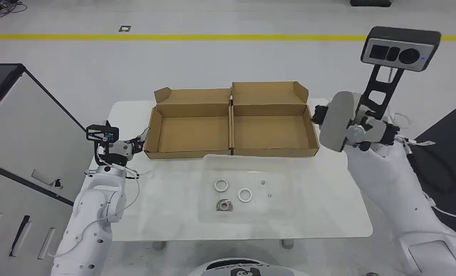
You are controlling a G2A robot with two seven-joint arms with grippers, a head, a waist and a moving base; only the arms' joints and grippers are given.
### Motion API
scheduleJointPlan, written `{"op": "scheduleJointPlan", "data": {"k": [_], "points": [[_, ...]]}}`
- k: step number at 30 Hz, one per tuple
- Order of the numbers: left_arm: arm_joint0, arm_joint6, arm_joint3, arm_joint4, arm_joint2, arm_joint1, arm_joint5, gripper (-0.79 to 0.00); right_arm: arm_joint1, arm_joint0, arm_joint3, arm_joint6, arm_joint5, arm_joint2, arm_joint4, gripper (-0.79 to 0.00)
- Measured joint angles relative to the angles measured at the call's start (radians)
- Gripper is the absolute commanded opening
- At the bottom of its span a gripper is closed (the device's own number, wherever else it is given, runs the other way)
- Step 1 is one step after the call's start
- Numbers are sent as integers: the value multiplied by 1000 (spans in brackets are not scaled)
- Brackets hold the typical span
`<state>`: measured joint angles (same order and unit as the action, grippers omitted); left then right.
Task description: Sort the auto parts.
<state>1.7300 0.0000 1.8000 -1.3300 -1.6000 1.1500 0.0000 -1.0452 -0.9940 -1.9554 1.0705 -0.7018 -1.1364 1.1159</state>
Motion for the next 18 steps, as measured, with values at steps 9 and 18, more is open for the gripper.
{"op": "scheduleJointPlan", "data": {"k": [9, 18], "points": [[0, 0, 0, 0, 0, 0, 0, 0, 0, -4, -38, -46, 102, -41, -258, -785], [0, 0, 0, 0, 0, 0, 0, 0, -12, -36, -47, -19, 93, -37, -126, -785]]}}
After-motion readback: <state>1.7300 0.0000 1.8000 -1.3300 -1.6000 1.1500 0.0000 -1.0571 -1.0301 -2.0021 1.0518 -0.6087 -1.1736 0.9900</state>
